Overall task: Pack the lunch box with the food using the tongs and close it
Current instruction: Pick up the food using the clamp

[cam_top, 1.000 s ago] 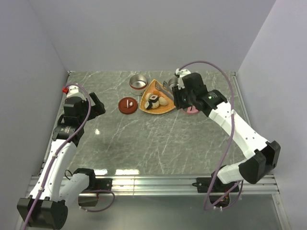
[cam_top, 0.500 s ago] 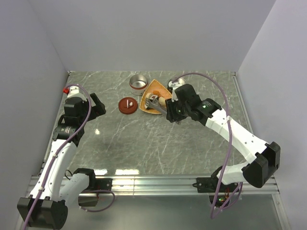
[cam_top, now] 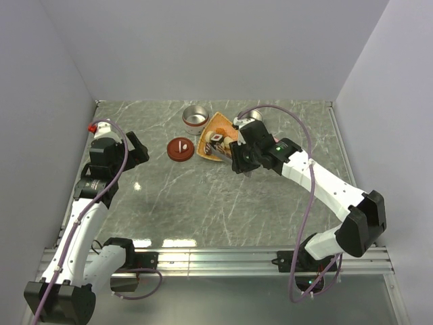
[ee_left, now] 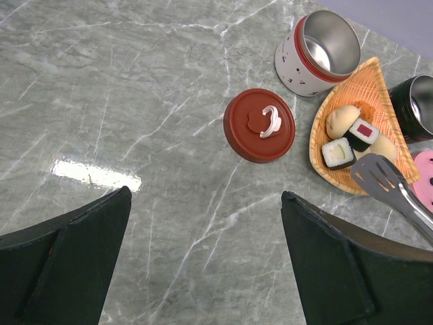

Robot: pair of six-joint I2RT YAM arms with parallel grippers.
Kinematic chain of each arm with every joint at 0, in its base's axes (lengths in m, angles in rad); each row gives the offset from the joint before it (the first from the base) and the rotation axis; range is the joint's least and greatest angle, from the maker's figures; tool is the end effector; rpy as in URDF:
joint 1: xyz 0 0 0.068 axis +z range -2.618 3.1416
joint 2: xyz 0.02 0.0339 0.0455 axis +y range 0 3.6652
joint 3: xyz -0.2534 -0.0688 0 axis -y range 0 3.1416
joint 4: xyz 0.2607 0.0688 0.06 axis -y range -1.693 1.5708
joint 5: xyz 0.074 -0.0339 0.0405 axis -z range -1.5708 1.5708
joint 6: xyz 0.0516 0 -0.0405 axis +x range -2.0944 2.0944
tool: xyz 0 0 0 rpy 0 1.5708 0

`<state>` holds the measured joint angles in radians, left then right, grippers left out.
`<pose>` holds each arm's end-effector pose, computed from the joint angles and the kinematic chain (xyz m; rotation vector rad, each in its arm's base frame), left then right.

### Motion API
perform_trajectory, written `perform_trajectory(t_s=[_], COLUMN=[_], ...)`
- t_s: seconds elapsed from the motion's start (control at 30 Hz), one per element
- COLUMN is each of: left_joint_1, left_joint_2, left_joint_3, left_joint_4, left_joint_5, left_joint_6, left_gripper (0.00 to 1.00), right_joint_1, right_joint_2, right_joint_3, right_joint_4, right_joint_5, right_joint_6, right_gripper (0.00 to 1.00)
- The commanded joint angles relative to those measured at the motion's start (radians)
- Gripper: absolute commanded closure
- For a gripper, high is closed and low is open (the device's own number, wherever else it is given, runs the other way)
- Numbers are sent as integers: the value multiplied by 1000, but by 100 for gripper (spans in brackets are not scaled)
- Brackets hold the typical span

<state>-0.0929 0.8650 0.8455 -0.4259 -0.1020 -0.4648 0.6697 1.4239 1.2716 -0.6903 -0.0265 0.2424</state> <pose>0.2301 -0.0162 0.3073 -0.4377 1.9748 -0.2518 0.2604 0.2080 0.2902 -0.5343 2.4042 0.4426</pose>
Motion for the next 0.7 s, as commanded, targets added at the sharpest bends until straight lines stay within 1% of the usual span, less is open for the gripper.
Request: perform_trajectory(t_s=[0.0, 0.17, 0.67], left_joint_1=[5, 5, 5], left_joint_2=[-21, -24, -32], left_joint_3=[1, 3, 1], left_joint_4=[30, 32, 30], left_joint_5=[4, 7, 10], left_joint_6=[3, 3, 2], left_gripper=[0, 1, 1], right_joint_1=[7, 7, 7], right_joint_2=[1, 29, 84], right_joint_3=[-2, 11, 25], right_joint_4=[55, 57, 120], right_joint_5=[25, 46, 37], right_joint_6=[6, 11, 12], right_gripper=[55, 55, 56])
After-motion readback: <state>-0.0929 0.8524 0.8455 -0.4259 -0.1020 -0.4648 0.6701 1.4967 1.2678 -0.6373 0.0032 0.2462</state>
